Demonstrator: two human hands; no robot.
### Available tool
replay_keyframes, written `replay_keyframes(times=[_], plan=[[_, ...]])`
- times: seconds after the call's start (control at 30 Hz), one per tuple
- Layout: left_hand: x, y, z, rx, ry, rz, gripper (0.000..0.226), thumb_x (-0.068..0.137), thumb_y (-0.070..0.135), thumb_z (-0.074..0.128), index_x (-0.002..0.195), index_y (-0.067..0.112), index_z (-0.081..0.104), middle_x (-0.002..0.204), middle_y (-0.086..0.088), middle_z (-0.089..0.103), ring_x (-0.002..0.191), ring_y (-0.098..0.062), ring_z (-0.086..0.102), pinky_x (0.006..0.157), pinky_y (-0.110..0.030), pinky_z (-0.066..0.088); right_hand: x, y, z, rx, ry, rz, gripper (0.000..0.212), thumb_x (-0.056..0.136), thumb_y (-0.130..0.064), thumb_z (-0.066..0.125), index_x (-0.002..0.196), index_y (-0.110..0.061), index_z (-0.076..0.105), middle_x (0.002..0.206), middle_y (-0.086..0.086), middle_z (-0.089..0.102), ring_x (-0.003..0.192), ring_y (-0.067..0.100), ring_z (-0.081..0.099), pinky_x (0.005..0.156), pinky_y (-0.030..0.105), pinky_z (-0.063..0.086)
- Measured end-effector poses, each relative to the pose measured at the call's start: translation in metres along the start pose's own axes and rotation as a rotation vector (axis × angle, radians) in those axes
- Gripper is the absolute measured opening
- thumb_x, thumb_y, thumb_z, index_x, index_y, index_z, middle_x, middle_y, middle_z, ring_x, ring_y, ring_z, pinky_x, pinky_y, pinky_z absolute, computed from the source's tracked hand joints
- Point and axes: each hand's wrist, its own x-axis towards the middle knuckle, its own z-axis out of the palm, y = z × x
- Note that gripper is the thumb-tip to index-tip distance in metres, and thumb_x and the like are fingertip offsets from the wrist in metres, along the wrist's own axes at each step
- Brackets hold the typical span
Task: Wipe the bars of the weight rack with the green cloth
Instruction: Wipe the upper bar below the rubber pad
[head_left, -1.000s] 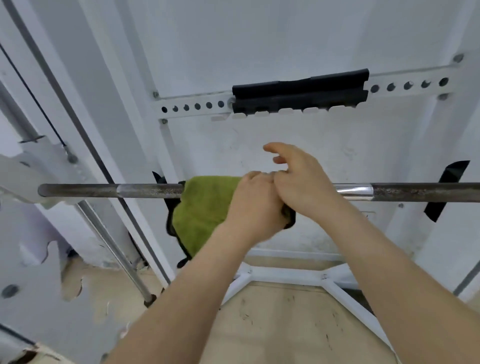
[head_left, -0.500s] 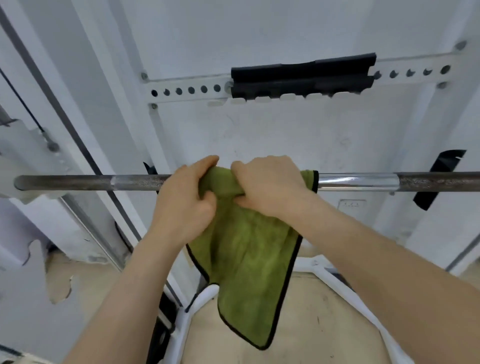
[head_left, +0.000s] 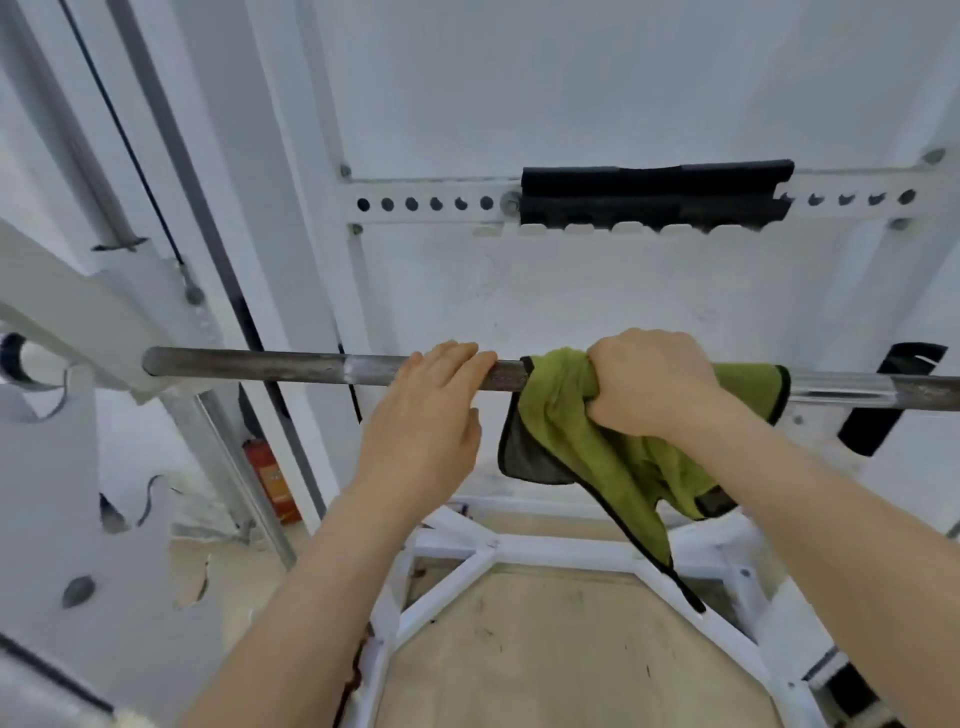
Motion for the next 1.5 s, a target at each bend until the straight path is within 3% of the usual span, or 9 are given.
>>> replay_keyframes(times=[0.2, 0.43, 0.63, 0.9, 1.03, 1.13, 1.23, 1.37, 1.5], plan=[[-0.022, -0.073, -0.026, -0.040, 0.109, -0.224, 0.052, 0.084, 0.001, 0.056, 0.133, 0.017, 0.052, 0.142, 0.001, 0.047, 0.132, -0.018, 0.040, 0.100, -0.033, 0.039, 0.018, -0.040, -0.012, 0.033, -0.062, 0.020, 0.004, 0.073, -0.022, 0.053, 0.071, -0.019, 0.051, 0.073, -0.002, 0.057, 0.063, 0.018, 0.054, 0.054, 0.027, 0.038], [-0.024, -0.087, -0.035, -0.276, 0.130, -0.252, 0.043, 0.085, 0.004, 0.046, 0.122, 0.024, 0.054, 0.116, 0.010, 0.059, 0.105, -0.010, 0.052, 0.081, -0.028, 0.041, 0.064, -0.173, -0.019, 0.125, 0.068, -0.112, 0.024, 0.083, -0.028, 0.053, 0.064, -0.023, 0.039, 0.065, -0.005, 0.041, 0.066, 0.022, 0.049, 0.063, 0.030, 0.037], [-0.025, -0.085, -0.027, -0.025, 0.066, -0.059, 0.067, 0.081, 0.006, 0.056, 0.144, 0.019, 0.039, 0.145, -0.010, 0.042, 0.132, -0.030, 0.037, 0.111, -0.047, 0.031, 0.057, -0.160, -0.004, 0.085, 0.249, -0.196, 0.026, 0.085, -0.040, 0.054, 0.101, -0.019, 0.051, 0.074, -0.004, 0.051, 0.065, 0.022, 0.048, 0.057, 0.030, 0.030], [-0.002, -0.080, -0.013, 0.136, 0.093, -0.013, 0.048, 0.085, 0.004, 0.060, 0.127, 0.027, 0.059, 0.124, 0.007, 0.063, 0.118, -0.027, 0.053, 0.112, -0.051, 0.024, 0.018, -0.075, -0.010, -0.006, 0.047, 0.065, 0.025, 0.083, -0.046, 0.055, 0.086, -0.023, 0.047, 0.081, -0.004, 0.055, 0.072, 0.022, 0.053, 0.055, 0.028, 0.029], [-0.005, -0.085, -0.026, 0.172, 0.053, -0.187, 0.055, 0.079, 0.001, 0.054, 0.126, 0.028, 0.061, 0.129, 0.007, 0.062, 0.133, -0.023, 0.043, 0.116, -0.052, 0.010, 0.041, -0.142, -0.012, 0.157, 0.126, -0.071, 0.017, 0.082, -0.030, 0.055, 0.090, -0.022, 0.044, 0.093, 0.000, 0.059, 0.089, 0.026, 0.058, 0.072, 0.034, 0.030], [-0.001, -0.093, -0.045, 0.263, 0.051, -0.349, 0.056, 0.074, 0.003, 0.052, 0.127, 0.019, 0.061, 0.135, -0.004, 0.057, 0.137, -0.028, 0.035, 0.116, -0.054, 0.014, 0.042, -0.145, -0.016, 0.370, 0.129, -0.242, 0.035, 0.082, -0.034, 0.056, 0.115, -0.021, 0.054, 0.109, -0.001, 0.052, 0.109, 0.022, 0.050, 0.085, 0.037, 0.036], [0.003, -0.050, -0.043, 0.088, 0.057, -0.074, 0.051, 0.084, 0.020, 0.044, 0.133, 0.015, 0.054, 0.145, -0.008, 0.046, 0.138, -0.027, 0.033, 0.113, -0.048, 0.027, 0.031, -0.096, -0.028, 0.778, 0.179, -0.185, 0.047, 0.082, -0.028, 0.057, 0.129, -0.027, 0.054, 0.124, -0.004, 0.055, 0.118, 0.016, 0.049, 0.101, 0.039, 0.039], [0.024, 0.028, 0.018, 0.137, 0.052, 0.148, 0.045, 0.098, 0.043, 0.032, 0.114, 0.013, 0.061, 0.105, -0.004, 0.063, 0.096, -0.027, 0.056, 0.091, -0.039, 0.041, 0.028, -0.031, -0.020, 0.790, 0.290, 0.140, 0.023, 0.088, -0.023, 0.047, 0.102, -0.027, 0.065, 0.084, -0.011, 0.062, 0.089, 0.017, 0.059, 0.079, 0.034, 0.048], [0.043, 0.012, 0.029, 0.212, 0.161, 0.113, 0.042, 0.099, 0.042, 0.032, 0.074, 0.017, 0.055, 0.064, 0.000, 0.051, 0.056, -0.024, 0.049, 0.055, -0.035, 0.035, 0.026, -0.028, 0.004, 0.582, 0.228, 0.113, 0.034, 0.096, -0.038, 0.035, 0.076, -0.021, 0.057, 0.073, -0.003, 0.060, 0.076, 0.026, 0.057, 0.061, 0.034, 0.040]])
